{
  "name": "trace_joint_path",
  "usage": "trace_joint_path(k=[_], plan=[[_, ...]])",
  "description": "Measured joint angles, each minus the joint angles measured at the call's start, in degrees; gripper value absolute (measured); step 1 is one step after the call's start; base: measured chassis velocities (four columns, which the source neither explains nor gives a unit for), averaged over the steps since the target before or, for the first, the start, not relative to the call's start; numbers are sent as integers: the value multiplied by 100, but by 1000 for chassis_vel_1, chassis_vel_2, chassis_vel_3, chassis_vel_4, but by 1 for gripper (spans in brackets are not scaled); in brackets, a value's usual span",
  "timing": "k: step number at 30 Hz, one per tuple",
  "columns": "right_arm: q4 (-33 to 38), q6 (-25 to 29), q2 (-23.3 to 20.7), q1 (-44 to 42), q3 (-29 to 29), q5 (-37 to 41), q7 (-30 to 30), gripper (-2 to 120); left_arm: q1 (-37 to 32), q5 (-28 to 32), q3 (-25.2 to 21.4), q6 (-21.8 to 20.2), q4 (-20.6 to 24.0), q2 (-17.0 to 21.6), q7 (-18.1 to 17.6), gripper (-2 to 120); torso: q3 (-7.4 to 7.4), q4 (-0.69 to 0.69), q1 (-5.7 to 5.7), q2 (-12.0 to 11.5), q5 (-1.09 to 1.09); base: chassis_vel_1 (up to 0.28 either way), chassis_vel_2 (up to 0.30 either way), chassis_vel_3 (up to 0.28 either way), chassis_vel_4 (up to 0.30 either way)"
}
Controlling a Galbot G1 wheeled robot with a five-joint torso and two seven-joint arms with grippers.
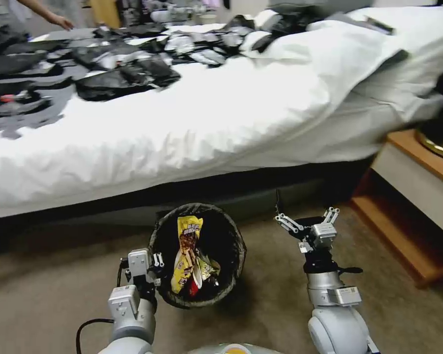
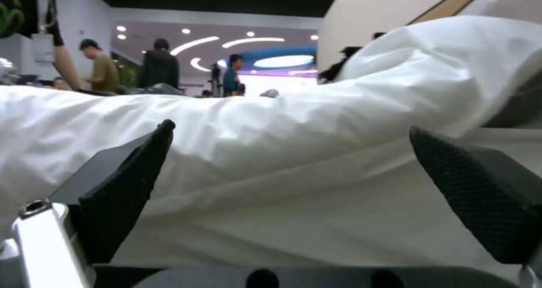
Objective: Pick up the trash bin, then pick up the garbage from the floor and place it into the trash bin.
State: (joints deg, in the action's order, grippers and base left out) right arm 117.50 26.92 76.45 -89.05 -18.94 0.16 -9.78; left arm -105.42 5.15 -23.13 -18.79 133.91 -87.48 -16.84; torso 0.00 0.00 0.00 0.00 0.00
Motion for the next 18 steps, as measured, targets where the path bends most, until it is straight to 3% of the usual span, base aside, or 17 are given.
trace_joint_path(k=[18], plan=[[65,-11,-18,-40,15,-63,20,100,-58,1,-11,31,42,-12,8,0,0,0,0,0,0,124,126,125,124]])
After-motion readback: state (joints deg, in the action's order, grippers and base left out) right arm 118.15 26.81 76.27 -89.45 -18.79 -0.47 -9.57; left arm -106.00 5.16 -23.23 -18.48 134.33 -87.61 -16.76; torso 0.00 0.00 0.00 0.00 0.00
